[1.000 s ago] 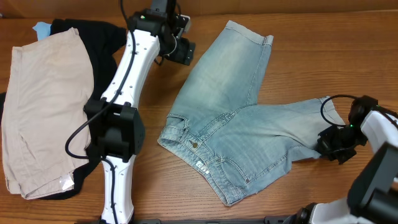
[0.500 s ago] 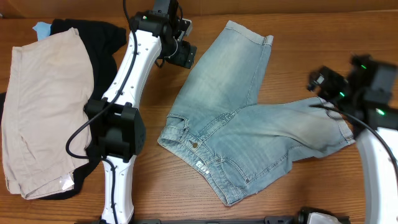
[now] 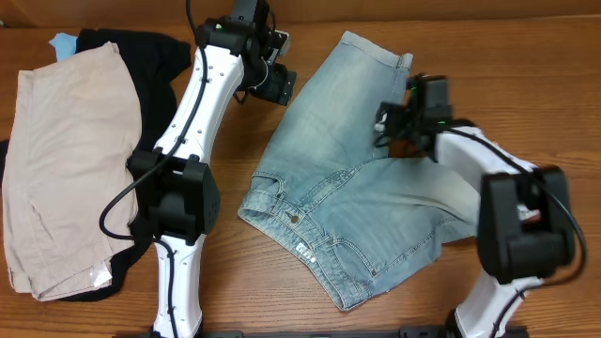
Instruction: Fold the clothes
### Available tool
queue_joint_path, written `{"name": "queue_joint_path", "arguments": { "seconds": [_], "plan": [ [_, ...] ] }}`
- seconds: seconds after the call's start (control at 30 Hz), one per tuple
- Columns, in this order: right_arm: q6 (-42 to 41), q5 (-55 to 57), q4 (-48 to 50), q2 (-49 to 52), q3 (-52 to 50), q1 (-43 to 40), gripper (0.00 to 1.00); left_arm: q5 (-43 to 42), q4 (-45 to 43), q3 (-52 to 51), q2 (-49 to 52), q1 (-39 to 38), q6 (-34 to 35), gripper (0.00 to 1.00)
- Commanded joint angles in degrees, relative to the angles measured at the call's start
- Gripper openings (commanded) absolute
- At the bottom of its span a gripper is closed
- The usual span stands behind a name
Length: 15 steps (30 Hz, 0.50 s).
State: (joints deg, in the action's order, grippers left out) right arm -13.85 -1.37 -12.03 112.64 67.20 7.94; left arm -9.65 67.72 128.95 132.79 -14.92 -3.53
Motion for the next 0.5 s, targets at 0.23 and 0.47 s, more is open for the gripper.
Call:
{"name": "queue_joint_path", "arguments": {
  "seconds": [0.23, 0.47],
  "plan": [
    [-3.85, 6.25, 1.25, 4.74, 3.58, 1.38, 0.47, -0.26, -0.15, 0.42, 0.72, 0.26, -1.16, 0.86],
    [-4.0, 5.14, 1.33, 5.35, 3.58, 1.42, 0.04, -0.46, -0.04, 0.42, 0.72, 0.26, -0.44, 0.87]
  ]
}}
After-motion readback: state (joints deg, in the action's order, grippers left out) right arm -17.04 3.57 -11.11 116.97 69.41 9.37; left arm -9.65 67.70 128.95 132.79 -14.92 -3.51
